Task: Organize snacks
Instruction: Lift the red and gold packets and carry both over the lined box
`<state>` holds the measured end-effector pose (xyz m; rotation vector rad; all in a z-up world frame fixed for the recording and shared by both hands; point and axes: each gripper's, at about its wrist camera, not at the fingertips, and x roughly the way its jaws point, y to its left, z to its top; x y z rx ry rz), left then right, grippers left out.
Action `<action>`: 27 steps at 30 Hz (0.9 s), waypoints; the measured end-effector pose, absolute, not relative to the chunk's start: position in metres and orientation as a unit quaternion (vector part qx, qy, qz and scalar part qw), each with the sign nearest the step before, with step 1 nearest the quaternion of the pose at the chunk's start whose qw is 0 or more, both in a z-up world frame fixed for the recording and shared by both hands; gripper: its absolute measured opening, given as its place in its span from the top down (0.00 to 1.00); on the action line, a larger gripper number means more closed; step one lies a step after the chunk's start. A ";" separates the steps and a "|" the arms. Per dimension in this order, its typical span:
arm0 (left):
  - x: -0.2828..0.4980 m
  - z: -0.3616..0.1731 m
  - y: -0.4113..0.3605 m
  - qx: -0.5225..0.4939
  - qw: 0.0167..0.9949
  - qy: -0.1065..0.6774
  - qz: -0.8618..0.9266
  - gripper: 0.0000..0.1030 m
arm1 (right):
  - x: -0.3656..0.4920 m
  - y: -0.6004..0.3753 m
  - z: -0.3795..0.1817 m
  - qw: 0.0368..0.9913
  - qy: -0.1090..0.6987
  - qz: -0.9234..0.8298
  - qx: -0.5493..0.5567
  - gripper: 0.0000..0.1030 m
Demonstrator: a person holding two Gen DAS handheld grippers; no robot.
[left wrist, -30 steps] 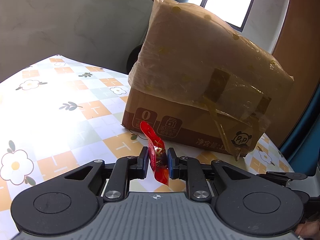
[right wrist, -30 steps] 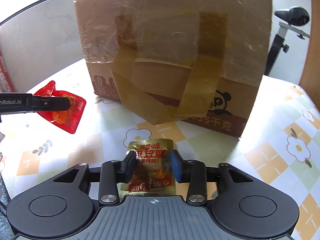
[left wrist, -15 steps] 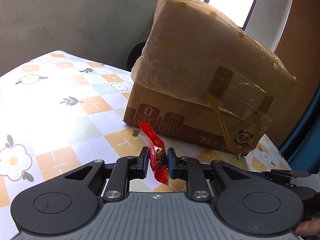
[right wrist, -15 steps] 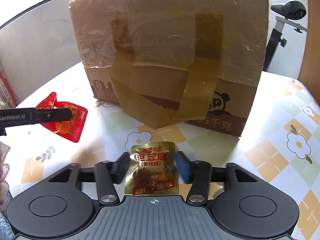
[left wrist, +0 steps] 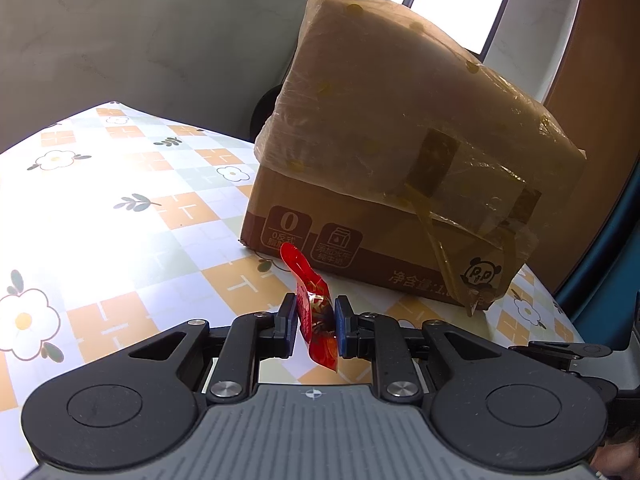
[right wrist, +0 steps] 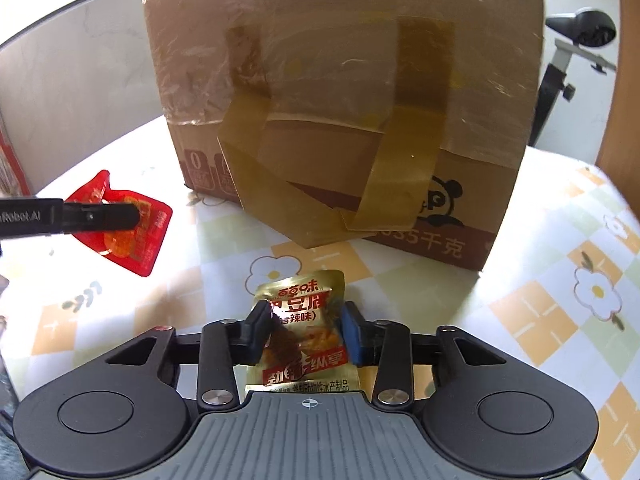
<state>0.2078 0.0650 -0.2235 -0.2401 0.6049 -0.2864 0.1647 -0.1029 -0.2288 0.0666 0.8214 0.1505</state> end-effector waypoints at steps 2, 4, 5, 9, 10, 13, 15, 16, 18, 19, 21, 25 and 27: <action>0.207 -0.222 0.065 -0.116 0.938 0.295 -0.141 0.80 | 0.161 -0.103 -0.227 0.915 0.395 0.073 0.034 0.67; 0.205 -0.219 0.064 -0.114 0.939 0.292 -0.143 0.80 | 0.158 -0.105 -0.225 0.916 0.392 0.071 0.037 0.68; 0.205 -0.218 0.064 -0.113 0.939 0.291 -0.144 0.80 | 0.157 -0.106 -0.225 0.916 0.392 0.071 0.040 0.68; 0.202 -0.213 0.060 -0.108 0.941 0.286 -0.147 0.80 | 0.152 -0.111 -0.218 0.919 0.386 0.065 0.048 0.68; 0.201 -0.211 0.060 -0.107 0.941 0.285 -0.149 0.80 | 0.151 -0.113 -0.217 0.919 0.385 0.064 0.049 0.68; 0.199 -0.207 0.059 -0.104 0.942 0.281 -0.151 0.80 | 0.147 -0.116 -0.214 0.920 0.383 0.060 0.051 0.68; 0.198 -0.205 0.058 -0.102 0.943 0.278 -0.153 0.80 | 0.143 -0.119 -0.212 0.921 0.382 0.057 0.053 0.68; 0.197 -0.204 0.058 -0.101 0.943 0.276 -0.154 0.80 | 0.142 -0.120 -0.211 0.921 0.381 0.055 0.054 0.68; 0.195 -0.202 0.057 -0.100 0.944 0.274 -0.155 0.80 | 0.138 -0.124 -0.209 0.922 0.379 0.050 0.057 0.68; 0.195 -0.201 0.057 -0.099 0.944 0.273 -0.156 0.80 | 0.136 -0.126 -0.208 0.923 0.378 0.048 0.059 0.68; 0.194 -0.199 0.057 -0.099 0.944 0.272 -0.157 0.80 | 0.134 -0.130 -0.208 0.923 0.377 0.041 0.063 0.68; 0.192 -0.195 0.057 -0.097 0.945 0.268 -0.158 0.80 | 0.128 -0.140 -0.204 0.926 0.370 0.025 0.071 0.68; 0.191 -0.192 0.056 -0.095 0.946 0.265 -0.160 0.80 | 0.125 -0.147 -0.201 0.928 0.365 0.015 0.076 0.68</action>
